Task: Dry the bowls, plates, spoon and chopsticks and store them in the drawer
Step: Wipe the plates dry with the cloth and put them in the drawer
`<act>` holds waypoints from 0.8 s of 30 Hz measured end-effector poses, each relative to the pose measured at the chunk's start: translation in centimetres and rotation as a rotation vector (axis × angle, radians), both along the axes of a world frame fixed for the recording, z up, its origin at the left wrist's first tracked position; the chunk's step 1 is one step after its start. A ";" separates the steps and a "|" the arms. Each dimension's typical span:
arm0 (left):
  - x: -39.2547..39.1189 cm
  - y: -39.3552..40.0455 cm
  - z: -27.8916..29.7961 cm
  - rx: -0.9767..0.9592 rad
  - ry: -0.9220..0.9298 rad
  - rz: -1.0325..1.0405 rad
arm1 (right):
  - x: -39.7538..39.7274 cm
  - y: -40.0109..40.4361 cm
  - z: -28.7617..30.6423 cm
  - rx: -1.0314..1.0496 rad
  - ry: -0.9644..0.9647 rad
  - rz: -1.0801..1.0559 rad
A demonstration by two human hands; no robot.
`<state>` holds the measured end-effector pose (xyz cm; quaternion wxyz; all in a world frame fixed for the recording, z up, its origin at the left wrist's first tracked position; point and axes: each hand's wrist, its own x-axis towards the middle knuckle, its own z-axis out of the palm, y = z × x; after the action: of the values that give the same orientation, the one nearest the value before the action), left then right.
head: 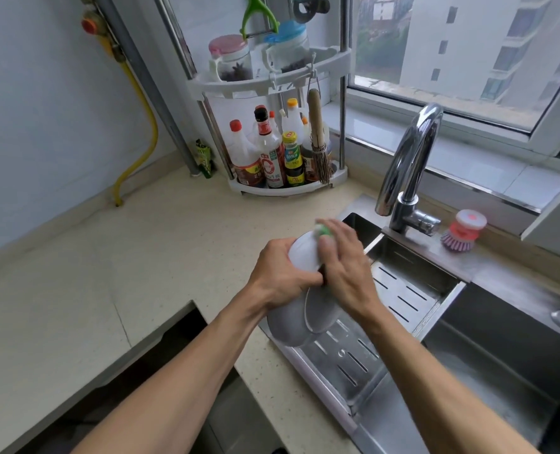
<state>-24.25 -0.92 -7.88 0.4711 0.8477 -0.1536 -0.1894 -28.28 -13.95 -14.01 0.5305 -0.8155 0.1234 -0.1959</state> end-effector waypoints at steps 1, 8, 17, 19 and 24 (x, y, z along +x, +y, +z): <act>0.0 0.0 -0.1 0.008 0.009 -0.006 | 0.0 0.5 -0.3 -0.053 -0.034 0.036; -0.3 1.0 1.9 -0.043 -0.017 -0.137 | 0.0 -2.4 -1.4 0.536 0.169 -0.157; 1.4 1.5 3.7 0.175 0.086 -0.316 | -0.1 -3.2 0.5 0.361 0.200 -0.009; 1.4 0.9 3.8 0.201 0.059 -0.320 | 0.1 -3.1 1.2 0.298 0.152 0.018; 1.0 0.4 2.6 0.155 -0.026 -0.152 | 0.1 -0.6 1.8 0.041 -0.012 -0.021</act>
<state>-23.26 -0.53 -5.31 0.3865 0.8697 -0.2085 -0.2252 -28.16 -14.56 -12.20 0.5456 -0.8020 0.1326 -0.2036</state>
